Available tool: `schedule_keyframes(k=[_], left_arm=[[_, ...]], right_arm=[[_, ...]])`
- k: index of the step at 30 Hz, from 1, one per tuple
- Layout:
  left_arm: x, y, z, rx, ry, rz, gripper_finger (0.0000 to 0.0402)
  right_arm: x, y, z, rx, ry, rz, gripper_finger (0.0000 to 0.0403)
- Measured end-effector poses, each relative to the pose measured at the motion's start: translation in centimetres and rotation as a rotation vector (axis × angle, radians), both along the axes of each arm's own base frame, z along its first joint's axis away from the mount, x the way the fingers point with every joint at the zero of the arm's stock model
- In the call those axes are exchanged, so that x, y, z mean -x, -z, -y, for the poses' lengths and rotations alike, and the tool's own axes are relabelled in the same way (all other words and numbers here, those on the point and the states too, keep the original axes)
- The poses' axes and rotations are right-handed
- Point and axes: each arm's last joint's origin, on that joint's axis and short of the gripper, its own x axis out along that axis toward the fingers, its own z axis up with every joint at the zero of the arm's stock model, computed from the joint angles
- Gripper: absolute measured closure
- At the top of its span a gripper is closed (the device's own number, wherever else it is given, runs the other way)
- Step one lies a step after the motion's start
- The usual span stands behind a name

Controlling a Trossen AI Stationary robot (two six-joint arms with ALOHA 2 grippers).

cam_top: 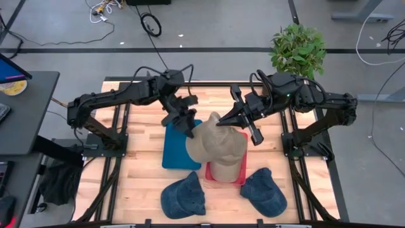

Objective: Pick & Place hat
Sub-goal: Put the brown cap into the red bin

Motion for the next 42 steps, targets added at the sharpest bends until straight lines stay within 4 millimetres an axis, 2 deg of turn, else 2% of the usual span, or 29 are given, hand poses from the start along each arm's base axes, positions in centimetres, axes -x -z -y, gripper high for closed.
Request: schedule_keyframes(k=[4,6,8,11,12,17,22,26,30,32,36,42], left_arm=[[-0.3,-0.1,1.2,-0.027,0.015,0.027,0.0229],[-0.4,-0.2,1.6,-0.035,0.015,0.041,0.0249],[-0.5,-0.3,1.9,-0.042,0.012,0.059,0.0286],[-0.6,-0.4,2.1,-0.037,-0.011,0.056,0.0369],[-0.7,-0.5,2.1,-0.029,-0.023,0.048,0.0382],[-0.7,-0.5,2.0,-0.017,-0.063,0.024,0.0391],[-0.7,-0.7,2.3,-0.013,-0.135,-0.003,0.0391],[-0.3,-1.4,2.8,-0.035,-0.245,-0.001,0.0391],[-0.2,-1.6,3.6,-0.063,-0.317,0.013,0.0391],[-0.3,-1.5,4.1,-0.088,-0.356,0.017,0.0391],[-0.7,-0.7,4.9,-0.111,-0.460,0.017,0.0391],[-1.6,2.5,5.9,0.025,-0.555,0.065,0.0391]], right_arm=[[-0.1,0.0,0.4,0.000,0.017,0.002,0.0403],[-0.1,0.0,0.6,0.000,0.024,0.003,0.0403],[-0.1,0.0,0.7,0.001,0.055,0.005,0.0403],[-0.2,-0.1,0.9,-0.019,0.112,0.009,0.0402],[-0.2,-0.2,0.9,-0.031,0.122,0.015,0.0400],[-0.2,-0.4,1.3,-0.147,0.181,-0.003,0.0368],[0.4,-0.5,1.5,-0.239,0.195,-0.035,0.0298],[2.6,-1.8,1.8,-0.292,0.250,0.009,0.0233],[6.1,-3.3,2.6,-0.371,0.441,0.084,0.0187],[7.5,-3.8,3.0,-0.400,0.525,0.117,0.0176],[9.5,-4.6,3.2,-0.431,0.575,0.166,0.0172],[9.7,-4.6,2.9,-0.427,0.561,0.168,0.0190]])
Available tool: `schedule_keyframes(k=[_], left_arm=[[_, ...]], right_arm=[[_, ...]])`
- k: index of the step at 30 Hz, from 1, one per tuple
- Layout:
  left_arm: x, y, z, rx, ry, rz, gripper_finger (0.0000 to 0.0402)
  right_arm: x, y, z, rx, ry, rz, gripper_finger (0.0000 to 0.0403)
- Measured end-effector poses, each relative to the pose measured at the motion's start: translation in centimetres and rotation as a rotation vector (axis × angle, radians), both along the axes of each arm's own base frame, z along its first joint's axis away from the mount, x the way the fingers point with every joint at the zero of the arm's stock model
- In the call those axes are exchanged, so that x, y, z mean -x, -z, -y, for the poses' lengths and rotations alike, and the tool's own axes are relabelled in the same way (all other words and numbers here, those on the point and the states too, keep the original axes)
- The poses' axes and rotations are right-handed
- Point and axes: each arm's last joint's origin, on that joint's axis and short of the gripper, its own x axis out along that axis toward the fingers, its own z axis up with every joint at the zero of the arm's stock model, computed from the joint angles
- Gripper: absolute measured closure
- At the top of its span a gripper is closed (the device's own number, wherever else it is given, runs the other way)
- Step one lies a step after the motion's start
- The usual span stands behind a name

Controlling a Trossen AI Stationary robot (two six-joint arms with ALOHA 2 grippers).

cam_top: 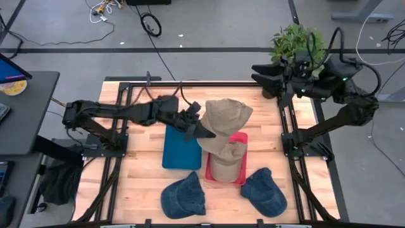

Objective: Pick & Place hat
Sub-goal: Put the brown cap into the red bin

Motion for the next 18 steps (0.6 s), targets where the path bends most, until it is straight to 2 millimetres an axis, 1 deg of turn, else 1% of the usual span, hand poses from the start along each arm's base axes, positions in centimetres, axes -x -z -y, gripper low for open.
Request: schedule_keyframes(k=[4,6,8,11,13,15,18], left_arm=[[0.1,3.8,0.7,0.175,-0.129,0.074,0.0391],[0.6,5.6,1.1,0.275,-0.184,0.105,0.0391],[1.2,7.4,1.6,0.335,-0.224,0.106,0.0389],[2.0,9.8,2.4,0.336,-0.261,0.066,0.0384],[2.4,10.9,2.9,0.312,-0.271,0.048,0.0389],[2.5,11.8,3.2,0.305,-0.271,0.024,0.0391],[2.2,13.3,3.6,0.350,-0.282,-0.033,0.0391]], right_arm=[[-0.8,0.5,-0.1,0.014,0.000,-0.037,0.0203],[-1.1,0.6,-0.1,-0.010,0.037,-0.042,0.0210],[-1.1,0.8,0.1,-0.021,0.076,-0.055,0.0217],[-1.0,1.2,0.3,-0.023,0.148,-0.101,0.0227],[-1.0,1.6,0.4,-0.019,0.200,-0.141,0.0233],[-0.9,1.9,0.5,-0.022,0.235,-0.170,0.0239],[-0.9,2.1,0.5,-0.023,0.251,-0.191,0.0247]])
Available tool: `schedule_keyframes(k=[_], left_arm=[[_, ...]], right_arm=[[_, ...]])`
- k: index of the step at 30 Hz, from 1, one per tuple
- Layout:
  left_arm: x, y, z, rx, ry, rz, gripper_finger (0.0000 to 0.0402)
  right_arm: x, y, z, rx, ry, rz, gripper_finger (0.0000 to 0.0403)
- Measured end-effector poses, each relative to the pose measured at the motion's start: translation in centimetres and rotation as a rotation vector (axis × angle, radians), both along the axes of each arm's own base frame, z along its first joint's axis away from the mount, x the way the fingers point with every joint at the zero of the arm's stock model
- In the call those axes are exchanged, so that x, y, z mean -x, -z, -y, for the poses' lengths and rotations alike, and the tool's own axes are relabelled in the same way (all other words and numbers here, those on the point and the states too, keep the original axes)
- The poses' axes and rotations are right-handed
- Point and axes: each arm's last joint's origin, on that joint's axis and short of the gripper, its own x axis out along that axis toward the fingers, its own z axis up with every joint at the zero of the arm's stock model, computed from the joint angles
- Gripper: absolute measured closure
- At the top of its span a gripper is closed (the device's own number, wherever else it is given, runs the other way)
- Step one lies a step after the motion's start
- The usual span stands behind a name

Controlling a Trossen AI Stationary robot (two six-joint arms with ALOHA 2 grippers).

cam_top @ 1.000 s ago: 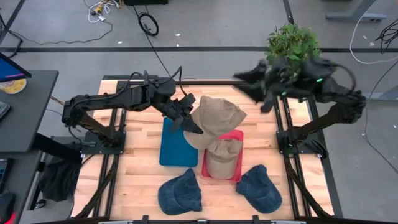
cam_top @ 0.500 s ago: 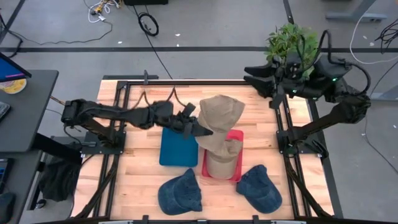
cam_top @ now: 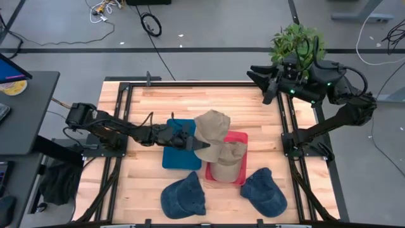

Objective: Pick & Place hat
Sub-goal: Put the brown cap into the red bin

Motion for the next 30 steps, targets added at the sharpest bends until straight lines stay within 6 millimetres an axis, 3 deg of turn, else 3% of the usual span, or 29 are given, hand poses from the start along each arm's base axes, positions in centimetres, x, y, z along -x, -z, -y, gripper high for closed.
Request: schedule_keyframes(k=[12,19,22,27,30], left_arm=[[-3.0,3.9,1.7,0.118,-0.005,0.165,0.0391],[-6.0,4.8,4.2,0.133,0.061,0.192,0.0391],[-7.3,5.4,4.8,0.130,0.087,0.170,0.0390],[-7.7,7.6,4.8,0.152,0.077,0.007,0.0391],[-7.7,7.6,4.8,0.156,0.080,0.008,0.0385]], right_arm=[[-0.6,1.0,-0.1,-0.059,0.001,-0.013,0.0265],[-1.0,1.2,-0.1,-0.065,0.002,-0.031,0.0266],[-1.0,1.3,-0.1,-0.090,0.004,-0.023,0.0266],[-1.1,1.4,-0.2,-0.114,-0.024,-0.023,0.0266],[-1.1,1.4,-0.3,-0.122,-0.043,-0.026,0.0266]])
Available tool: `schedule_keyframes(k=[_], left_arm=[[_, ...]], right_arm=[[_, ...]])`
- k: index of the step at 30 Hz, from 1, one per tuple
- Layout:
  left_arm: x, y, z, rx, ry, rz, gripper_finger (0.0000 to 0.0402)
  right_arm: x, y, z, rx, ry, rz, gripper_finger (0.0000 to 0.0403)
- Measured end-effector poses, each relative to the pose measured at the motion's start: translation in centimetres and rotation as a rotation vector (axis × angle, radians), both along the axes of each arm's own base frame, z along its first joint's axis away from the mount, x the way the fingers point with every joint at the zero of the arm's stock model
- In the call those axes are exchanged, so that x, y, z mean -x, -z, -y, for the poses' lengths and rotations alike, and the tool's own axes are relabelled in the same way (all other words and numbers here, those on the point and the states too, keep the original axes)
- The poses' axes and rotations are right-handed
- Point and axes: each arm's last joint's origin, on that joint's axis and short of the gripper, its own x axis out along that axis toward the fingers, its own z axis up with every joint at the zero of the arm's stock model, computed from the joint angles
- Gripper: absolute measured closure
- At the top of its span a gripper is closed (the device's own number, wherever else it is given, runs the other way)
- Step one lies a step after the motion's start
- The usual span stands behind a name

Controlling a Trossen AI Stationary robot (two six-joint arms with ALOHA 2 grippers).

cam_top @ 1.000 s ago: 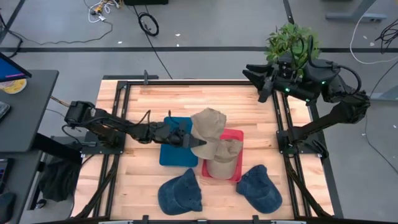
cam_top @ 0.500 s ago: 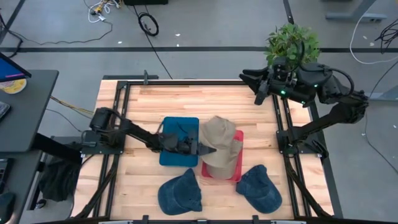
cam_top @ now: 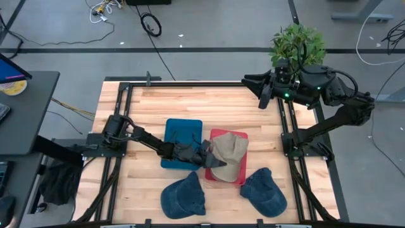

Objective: Pick & Place hat
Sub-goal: Put the brown cap into the red bin

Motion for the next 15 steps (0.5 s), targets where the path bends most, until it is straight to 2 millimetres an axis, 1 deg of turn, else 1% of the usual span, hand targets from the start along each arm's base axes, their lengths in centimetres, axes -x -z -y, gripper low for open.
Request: schedule_keyframes(k=[2,7,12,15], left_arm=[[0.0,-0.1,-0.1,0.000,0.002,0.010,0.0367],[-0.1,-0.4,-0.4,-0.010,0.012,0.044,0.0302],[-0.2,-0.5,-0.9,-0.017,0.036,0.053,0.0224],[-0.3,-0.5,-1.4,-0.014,0.104,0.053,0.0175]], right_arm=[[0.0,0.0,0.0,-0.016,0.000,0.006,0.0266],[0.0,0.1,0.0,-0.019,0.000,0.001,0.0266],[0.0,0.1,-0.1,-0.029,-0.024,0.003,0.0266],[0.0,0.1,-0.1,-0.029,-0.025,0.003,0.0266]])
